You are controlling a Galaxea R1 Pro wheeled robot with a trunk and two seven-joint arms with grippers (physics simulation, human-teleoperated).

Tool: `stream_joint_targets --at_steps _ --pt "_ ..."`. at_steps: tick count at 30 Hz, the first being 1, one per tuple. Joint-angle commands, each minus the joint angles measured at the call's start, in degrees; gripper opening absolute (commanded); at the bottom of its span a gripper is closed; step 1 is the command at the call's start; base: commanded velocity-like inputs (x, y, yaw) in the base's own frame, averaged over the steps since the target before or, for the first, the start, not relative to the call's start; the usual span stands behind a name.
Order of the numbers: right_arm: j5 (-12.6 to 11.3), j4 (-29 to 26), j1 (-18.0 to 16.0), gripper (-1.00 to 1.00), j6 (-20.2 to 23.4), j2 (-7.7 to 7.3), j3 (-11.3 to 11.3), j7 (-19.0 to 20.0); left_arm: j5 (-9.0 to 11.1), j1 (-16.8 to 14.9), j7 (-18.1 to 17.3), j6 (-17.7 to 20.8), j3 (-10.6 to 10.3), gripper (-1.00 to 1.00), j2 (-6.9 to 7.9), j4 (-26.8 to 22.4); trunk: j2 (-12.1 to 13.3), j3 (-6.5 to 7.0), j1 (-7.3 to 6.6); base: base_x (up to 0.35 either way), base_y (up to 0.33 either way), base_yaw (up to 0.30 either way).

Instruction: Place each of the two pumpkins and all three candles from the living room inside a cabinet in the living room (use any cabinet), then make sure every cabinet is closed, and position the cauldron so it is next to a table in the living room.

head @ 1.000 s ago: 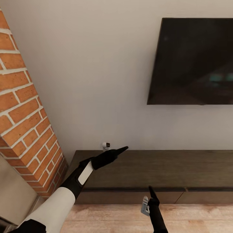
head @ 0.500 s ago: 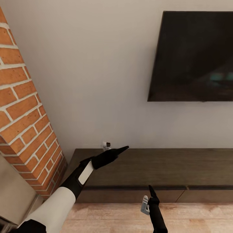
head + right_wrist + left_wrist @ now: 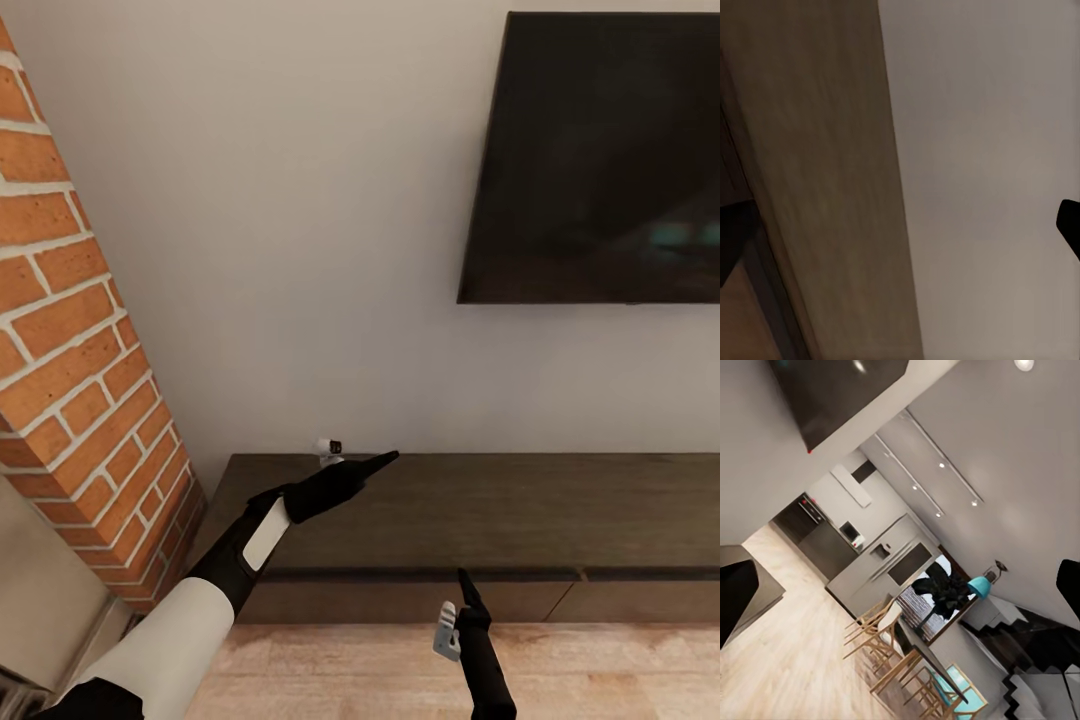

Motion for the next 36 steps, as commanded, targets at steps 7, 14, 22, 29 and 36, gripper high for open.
stream_joint_targets --at_steps 7,14,22,29,36 --pt "0.34 0.07 -0.04 1.0 0.41 0.17 0.03 -0.28 0.54 -0.05 -0.05 0.6 -0.19 1.0 0.04 -0.04 -2.85 -1.31 1.54 0.0 0.0 0.0" --pt "0.34 0.37 -0.03 1.0 0.46 0.26 0.13 -0.24 0.54 -0.05 -0.05 0.6 -0.19 1.0 0.04 -0.06 -5.65 -2.57 3.08 0.0 0.0 0.0" --pt "0.34 0.52 -0.02 1.0 0.55 0.2 0.15 -0.33 0.54 -0.05 -0.08 0.6 -0.19 1.0 0.04 -0.14 -8.86 -4.0 4.83 0.0 0.0 0.0" --pt "0.09 0.44 -0.02 1.0 0.24 0.04 -0.05 -0.35 0.54 -0.05 -2.16 0.62 -0.19 1.0 0.1 -0.07 -11.67 -5.26 6.37 0.0 0.0 0.0" --pt "0.02 0.38 -0.04 1.0 0.32 0.09 -0.09 -0.37 0.54 -0.05 -2.66 0.66 -0.19 1.0 0.07 0.0 -14.48 -6.52 7.91 0.0 0.0 0.0"
